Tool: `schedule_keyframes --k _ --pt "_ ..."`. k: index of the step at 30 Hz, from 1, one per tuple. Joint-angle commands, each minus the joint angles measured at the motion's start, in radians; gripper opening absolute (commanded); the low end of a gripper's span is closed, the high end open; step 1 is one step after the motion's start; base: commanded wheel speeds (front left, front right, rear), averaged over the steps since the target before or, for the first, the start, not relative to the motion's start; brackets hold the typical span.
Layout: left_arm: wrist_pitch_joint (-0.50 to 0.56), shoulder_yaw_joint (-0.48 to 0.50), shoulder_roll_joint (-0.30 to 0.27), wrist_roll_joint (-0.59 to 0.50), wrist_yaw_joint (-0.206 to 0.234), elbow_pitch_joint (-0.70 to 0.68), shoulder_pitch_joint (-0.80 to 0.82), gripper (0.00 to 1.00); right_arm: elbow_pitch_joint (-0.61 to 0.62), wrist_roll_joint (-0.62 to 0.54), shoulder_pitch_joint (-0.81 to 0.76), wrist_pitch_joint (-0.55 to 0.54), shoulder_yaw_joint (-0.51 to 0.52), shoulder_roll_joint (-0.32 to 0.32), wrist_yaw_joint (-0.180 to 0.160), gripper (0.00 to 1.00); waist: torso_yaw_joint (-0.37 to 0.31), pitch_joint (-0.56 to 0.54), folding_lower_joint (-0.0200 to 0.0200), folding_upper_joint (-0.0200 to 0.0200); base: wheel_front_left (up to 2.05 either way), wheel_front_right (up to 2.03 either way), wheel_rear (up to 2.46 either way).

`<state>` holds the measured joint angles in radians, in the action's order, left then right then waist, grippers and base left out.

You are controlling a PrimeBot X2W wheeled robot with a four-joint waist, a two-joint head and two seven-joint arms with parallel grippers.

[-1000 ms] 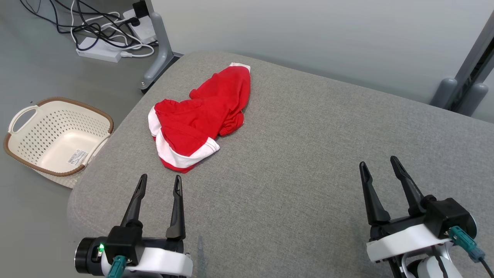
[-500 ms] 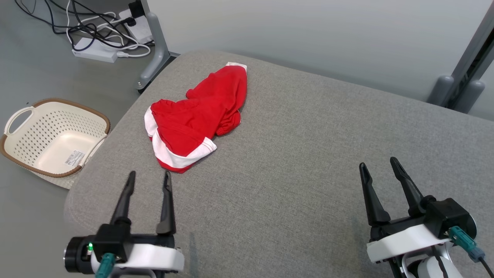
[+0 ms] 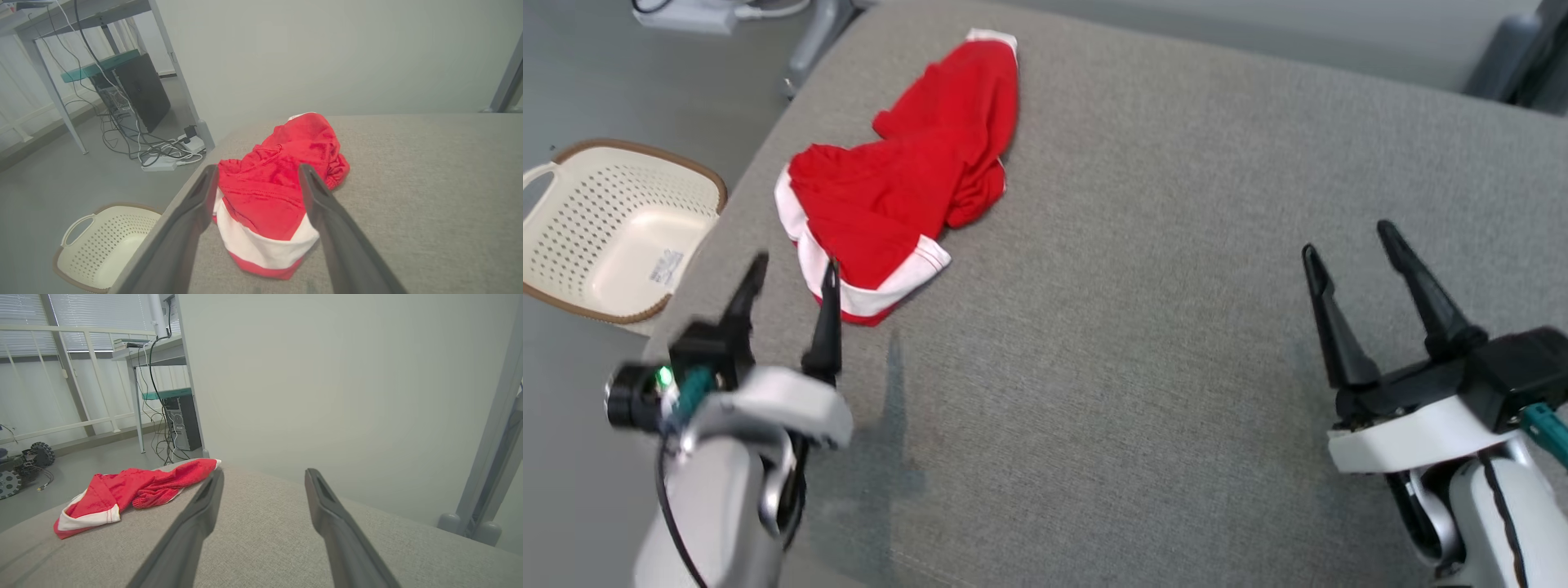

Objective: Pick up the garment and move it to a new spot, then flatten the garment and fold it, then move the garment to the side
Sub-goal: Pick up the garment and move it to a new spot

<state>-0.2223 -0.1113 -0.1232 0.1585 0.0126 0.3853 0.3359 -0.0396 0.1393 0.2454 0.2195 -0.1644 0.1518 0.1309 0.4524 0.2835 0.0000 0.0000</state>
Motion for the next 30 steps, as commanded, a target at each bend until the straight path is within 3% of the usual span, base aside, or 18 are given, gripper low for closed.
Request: schedule_keyframes --k 1,5,9,11,19,30 --pt "0.003 0.001 -0.001 0.008 -0.006 0.004 0.04 1.0 0.009 -0.007 0.008 -0.006 0.007 0.015 0.0 1.0 -0.02 0.064 0.0 0.0 0.0 0.0 0.0" --pt "0.066 0.005 -0.036 0.033 -0.061 0.127 0.196 1.0 0.095 -0.02 0.041 -0.061 -0.001 0.039 0.0 1.0 -0.036 0.147 0.0 0.0 0.0 0.0 0.0" --pt "0.172 0.021 -0.036 0.133 -0.12 0.258 0.347 1.0 0.163 -0.032 0.059 -0.108 -0.016 0.054 0.0 1.0 -0.057 0.217 0.0 0.0 0.0 0.0 0.0" --pt "0.218 0.008 -0.064 0.162 -0.134 0.317 0.407 1.0 0.184 -0.036 0.07 -0.124 -0.025 0.055 0.0 1.0 -0.068 0.246 0.0 0.0 0.0 0.0 0.0" --pt "0.343 -0.104 -0.138 0.335 -0.142 0.428 0.581 1.0 0.216 -0.044 0.077 -0.14 -0.042 0.058 0.0 1.0 -0.108 0.316 0.0 0.0 0.0 0.0 0.0" --pt "0.532 -0.312 -0.229 0.558 -0.143 0.458 0.647 1.0 0.211 -0.05 0.084 -0.121 -0.055 0.057 0.0 1.0 -0.136 0.335 0.0 0.0 0.0 0.0 0.0"
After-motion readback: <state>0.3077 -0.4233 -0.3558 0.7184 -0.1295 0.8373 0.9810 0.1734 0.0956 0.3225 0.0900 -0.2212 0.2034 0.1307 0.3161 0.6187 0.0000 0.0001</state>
